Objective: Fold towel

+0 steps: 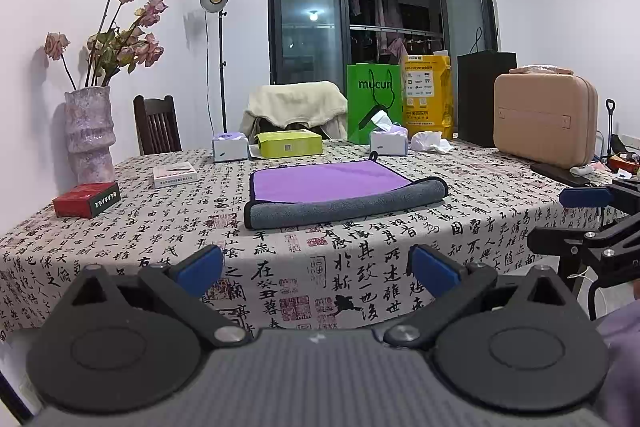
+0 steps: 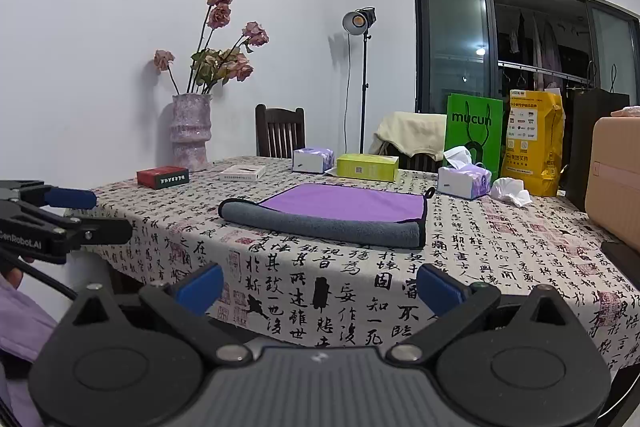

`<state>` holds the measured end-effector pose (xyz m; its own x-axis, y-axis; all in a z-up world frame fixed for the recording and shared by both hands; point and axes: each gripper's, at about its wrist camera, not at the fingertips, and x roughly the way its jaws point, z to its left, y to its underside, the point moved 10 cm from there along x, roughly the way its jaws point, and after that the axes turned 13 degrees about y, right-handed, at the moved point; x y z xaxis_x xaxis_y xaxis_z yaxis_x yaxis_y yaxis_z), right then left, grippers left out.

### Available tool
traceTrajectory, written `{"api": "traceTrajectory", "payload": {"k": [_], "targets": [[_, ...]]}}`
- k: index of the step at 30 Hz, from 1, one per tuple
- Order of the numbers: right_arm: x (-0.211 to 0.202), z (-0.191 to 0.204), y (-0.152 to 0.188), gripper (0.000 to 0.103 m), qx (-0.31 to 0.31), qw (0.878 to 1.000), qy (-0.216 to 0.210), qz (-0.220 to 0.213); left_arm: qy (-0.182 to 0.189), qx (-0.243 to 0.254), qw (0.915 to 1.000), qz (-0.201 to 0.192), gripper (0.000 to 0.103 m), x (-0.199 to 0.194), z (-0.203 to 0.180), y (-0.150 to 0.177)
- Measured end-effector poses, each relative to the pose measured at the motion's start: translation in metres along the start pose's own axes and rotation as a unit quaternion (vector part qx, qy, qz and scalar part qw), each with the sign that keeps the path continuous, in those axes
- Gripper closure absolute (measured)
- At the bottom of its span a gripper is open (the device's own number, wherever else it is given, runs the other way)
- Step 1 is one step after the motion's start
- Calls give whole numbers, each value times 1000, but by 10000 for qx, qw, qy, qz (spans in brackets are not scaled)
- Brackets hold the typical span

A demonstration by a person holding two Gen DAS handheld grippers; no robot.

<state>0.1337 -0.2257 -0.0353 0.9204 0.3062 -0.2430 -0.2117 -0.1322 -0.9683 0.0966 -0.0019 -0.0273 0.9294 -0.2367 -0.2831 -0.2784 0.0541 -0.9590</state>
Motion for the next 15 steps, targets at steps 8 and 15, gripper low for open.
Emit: {"api": "traceTrajectory", "payload": {"k": [8,15], "targets": [[1,0,1,0,-2,10000,-1,12,-1,-5,10000,12,0,1,0,0],[1,1,1,0,-10,10000,-1,23,-1,-3,10000,21,0,1,-1,0]]}}
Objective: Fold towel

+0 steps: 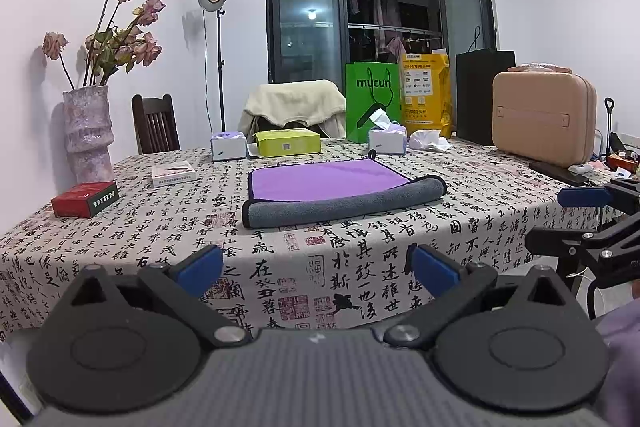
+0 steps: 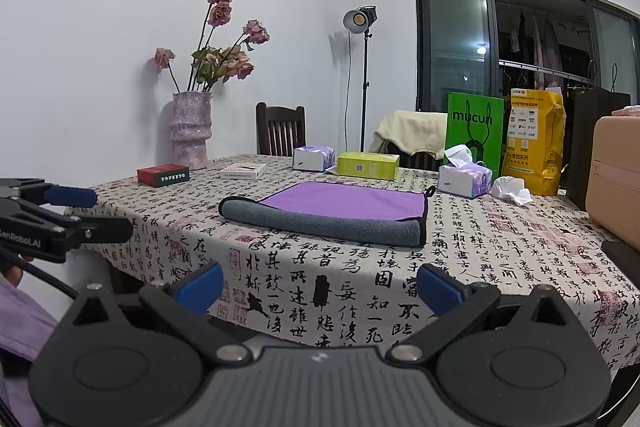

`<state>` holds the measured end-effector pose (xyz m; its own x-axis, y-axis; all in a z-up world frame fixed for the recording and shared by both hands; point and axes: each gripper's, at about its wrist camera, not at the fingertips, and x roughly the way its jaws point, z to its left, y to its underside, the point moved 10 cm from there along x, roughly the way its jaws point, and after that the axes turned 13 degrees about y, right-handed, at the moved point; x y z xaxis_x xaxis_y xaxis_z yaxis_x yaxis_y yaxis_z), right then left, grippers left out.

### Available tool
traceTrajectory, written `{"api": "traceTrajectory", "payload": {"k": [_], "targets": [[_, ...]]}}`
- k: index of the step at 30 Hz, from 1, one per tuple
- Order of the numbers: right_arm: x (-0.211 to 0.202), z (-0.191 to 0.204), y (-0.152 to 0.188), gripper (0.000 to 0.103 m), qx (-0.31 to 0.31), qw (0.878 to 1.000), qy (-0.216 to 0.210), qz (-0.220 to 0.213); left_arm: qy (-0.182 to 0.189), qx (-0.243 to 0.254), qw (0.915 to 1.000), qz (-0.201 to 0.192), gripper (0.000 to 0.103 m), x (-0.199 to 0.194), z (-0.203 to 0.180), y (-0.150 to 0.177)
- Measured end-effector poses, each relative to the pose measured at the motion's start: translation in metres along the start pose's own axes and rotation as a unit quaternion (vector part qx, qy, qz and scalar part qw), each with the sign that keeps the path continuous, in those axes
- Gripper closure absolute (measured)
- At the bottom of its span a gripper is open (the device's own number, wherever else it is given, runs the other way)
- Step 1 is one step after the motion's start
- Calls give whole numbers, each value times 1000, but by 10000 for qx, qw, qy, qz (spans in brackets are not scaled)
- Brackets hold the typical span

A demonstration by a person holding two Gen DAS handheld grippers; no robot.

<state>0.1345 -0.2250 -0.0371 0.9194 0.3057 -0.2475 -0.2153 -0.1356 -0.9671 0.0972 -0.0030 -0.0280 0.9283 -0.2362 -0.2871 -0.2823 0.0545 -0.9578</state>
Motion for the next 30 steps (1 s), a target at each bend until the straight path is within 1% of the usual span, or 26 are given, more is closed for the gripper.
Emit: {"api": "traceTrajectory", "payload": {"k": [30], "targets": [[2,1,3,0,-30,10000,-6,70,1,6,10000,5,0,1,-1,0]]}}
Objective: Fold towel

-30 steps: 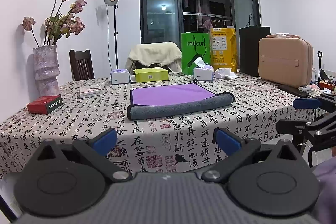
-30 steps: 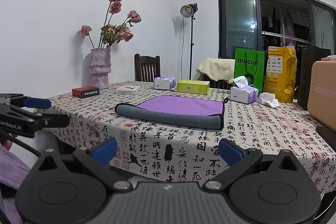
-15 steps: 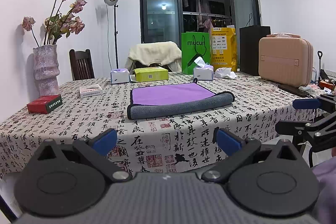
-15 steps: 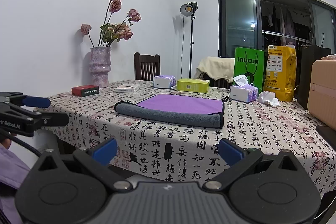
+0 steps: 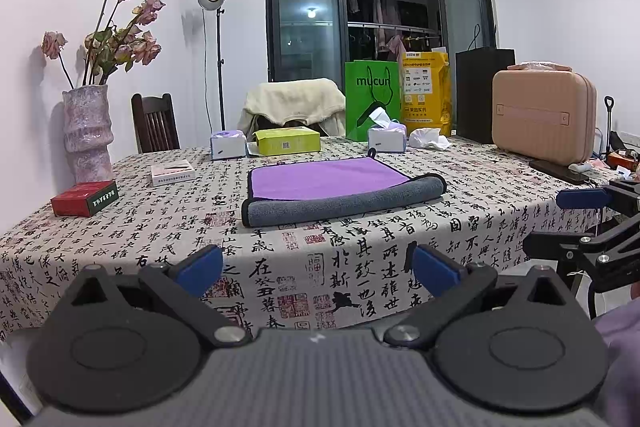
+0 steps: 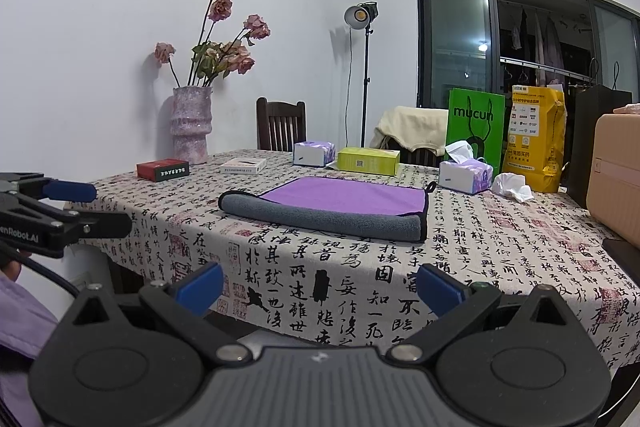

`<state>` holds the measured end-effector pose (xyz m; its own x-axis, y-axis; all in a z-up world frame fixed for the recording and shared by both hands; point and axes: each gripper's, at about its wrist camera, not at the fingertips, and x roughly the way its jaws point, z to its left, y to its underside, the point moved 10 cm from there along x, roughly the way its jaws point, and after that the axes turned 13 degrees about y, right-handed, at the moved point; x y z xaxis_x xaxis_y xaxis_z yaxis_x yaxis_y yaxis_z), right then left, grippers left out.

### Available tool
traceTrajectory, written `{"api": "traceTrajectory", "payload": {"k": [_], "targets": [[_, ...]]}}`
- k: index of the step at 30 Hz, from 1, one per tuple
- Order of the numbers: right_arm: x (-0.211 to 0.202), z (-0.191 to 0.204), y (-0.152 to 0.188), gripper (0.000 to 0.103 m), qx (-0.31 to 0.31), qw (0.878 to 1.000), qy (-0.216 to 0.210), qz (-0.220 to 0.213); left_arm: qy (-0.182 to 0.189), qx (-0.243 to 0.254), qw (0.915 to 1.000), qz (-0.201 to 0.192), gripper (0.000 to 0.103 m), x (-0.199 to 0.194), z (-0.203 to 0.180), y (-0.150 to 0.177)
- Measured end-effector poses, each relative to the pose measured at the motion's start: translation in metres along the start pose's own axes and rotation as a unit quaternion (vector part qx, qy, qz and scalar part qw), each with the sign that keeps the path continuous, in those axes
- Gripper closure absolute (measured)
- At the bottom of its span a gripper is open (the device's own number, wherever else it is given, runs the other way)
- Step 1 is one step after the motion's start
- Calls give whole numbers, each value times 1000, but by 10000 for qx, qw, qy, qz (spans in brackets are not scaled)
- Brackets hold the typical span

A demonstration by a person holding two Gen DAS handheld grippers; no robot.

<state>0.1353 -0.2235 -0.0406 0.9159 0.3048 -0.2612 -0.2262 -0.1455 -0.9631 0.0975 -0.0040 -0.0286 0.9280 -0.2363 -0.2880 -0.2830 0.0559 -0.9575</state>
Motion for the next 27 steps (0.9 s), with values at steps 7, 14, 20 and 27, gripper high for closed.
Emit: {"api": "traceTrajectory", "payload": {"k": [7,14,20,27], "targets": [[0,-1,0,0,24,10000,22,5,0,-1,10000,18,0,2,-1,1],[2,-1,1,0,34,10000,25,18,-8,7,10000,37,0,2,-1,2],[3,-2,2,0,51,10000,22,23,-8,3,10000,56,0,4,0,4],[6,-2,6,0,87,9999,23,54,-27,-34,9999,122,0,8,5,8]]}}
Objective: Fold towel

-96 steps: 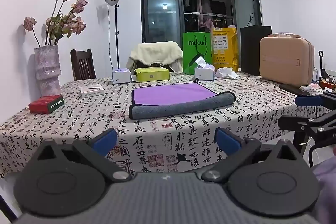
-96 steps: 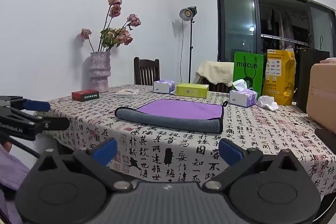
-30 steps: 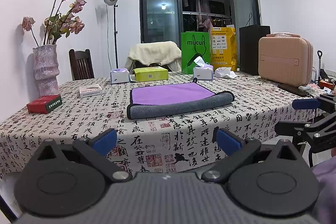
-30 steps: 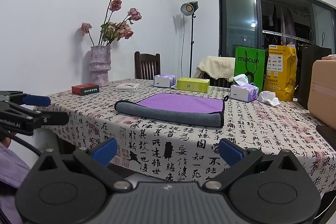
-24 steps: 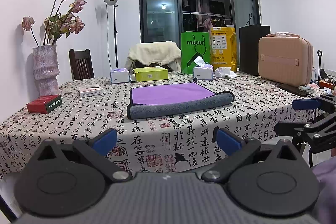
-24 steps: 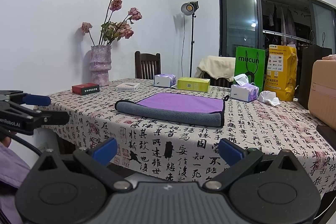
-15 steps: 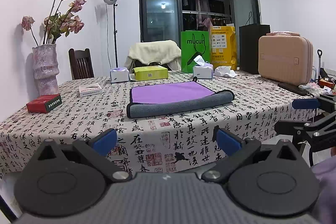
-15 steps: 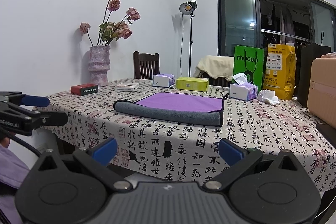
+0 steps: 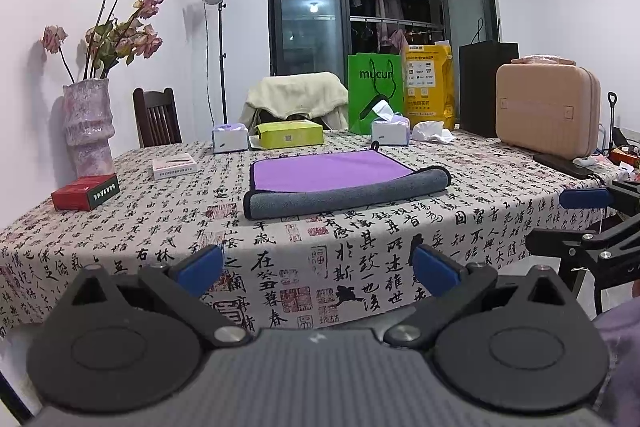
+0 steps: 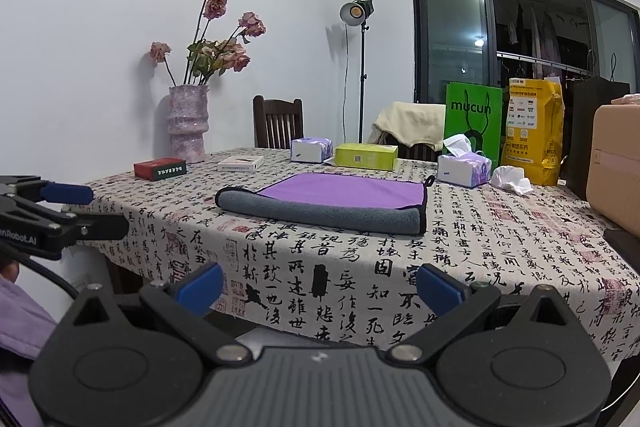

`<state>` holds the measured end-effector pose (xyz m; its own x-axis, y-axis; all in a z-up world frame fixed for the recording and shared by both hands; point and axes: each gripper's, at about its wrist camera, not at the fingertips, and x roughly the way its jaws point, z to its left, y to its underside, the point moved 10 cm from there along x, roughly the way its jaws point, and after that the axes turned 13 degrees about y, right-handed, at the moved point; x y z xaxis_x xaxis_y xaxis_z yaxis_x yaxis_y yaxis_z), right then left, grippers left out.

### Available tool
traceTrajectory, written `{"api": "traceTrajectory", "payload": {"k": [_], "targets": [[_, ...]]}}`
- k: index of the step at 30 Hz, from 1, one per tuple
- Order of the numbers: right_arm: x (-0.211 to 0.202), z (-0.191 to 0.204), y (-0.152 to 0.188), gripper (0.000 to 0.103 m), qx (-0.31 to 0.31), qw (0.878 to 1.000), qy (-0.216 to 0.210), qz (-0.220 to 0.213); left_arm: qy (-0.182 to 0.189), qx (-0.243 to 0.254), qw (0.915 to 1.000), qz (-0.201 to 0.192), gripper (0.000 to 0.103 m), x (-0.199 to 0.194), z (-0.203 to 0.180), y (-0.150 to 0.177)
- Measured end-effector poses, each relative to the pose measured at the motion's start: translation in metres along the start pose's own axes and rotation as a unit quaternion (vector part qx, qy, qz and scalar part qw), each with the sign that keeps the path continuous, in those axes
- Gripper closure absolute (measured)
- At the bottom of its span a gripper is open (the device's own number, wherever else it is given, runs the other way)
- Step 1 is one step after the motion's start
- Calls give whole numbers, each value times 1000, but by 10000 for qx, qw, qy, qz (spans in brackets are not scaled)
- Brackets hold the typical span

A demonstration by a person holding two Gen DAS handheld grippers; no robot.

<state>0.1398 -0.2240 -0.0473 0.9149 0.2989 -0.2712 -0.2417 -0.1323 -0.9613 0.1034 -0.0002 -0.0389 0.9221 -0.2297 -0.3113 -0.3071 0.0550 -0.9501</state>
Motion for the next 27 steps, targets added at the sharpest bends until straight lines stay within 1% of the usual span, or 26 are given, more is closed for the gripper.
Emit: {"api": "traceTrajectory", "payload": {"k": [6,15,22,27], "targets": [[5,-2,0,0,40,10000,21,-54,-45,52,10000,23,0,4,0,-1],[24,-11,-4,0,15,9995,215,-212,-105,-86,9999,74,0,25,13,-2],[46,-20,-3,0,72,9992,355,-152,-208,-193,9996,65,0,44,29,-8],[62,-28,-3,0,135,9988,446,-118,-240,-237,9993,136,0,57,38,-10]]}}
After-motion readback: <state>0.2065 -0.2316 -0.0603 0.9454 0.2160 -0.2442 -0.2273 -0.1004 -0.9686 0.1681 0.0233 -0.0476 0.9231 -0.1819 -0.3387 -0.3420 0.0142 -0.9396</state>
